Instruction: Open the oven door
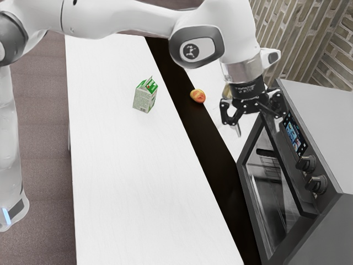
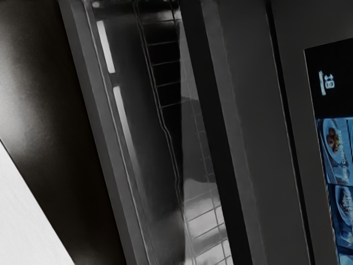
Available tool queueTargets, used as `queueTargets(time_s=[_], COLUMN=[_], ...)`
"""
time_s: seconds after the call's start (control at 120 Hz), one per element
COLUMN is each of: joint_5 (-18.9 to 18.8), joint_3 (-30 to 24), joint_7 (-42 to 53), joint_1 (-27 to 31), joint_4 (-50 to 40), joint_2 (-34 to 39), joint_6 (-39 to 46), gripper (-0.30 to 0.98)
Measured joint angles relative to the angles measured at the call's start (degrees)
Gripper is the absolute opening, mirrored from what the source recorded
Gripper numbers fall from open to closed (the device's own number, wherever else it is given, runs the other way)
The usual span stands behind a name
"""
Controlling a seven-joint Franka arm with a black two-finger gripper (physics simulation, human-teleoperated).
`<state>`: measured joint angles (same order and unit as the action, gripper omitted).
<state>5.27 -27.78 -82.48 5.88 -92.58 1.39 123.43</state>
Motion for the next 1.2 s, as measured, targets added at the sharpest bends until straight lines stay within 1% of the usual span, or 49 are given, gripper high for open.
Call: queueTargets(time_s=[0.375, 0.783, 0.925, 1.075, 1.2], joint_5=[-0.05, 0.9, 1.48, 3.25, 4.44], joint_3=[0.06, 1.22, 1.51, 1.99, 2.04], joint_7=[1.67, 2.72, 2.99, 3.26, 3.43], joint_1=[1.63, -0.27, 0.05, 0.51, 0.59], joint_4=[0.98, 0.31, 0.28, -2.67, -3.97], joint_2=[-3.11, -5.74, -6.68, -3.17, -2.27], joint_6=[0.89, 1.4, 1.45, 1.45, 1.46], gripper=[0.69, 0.69, 0.69, 0.69, 0.69])
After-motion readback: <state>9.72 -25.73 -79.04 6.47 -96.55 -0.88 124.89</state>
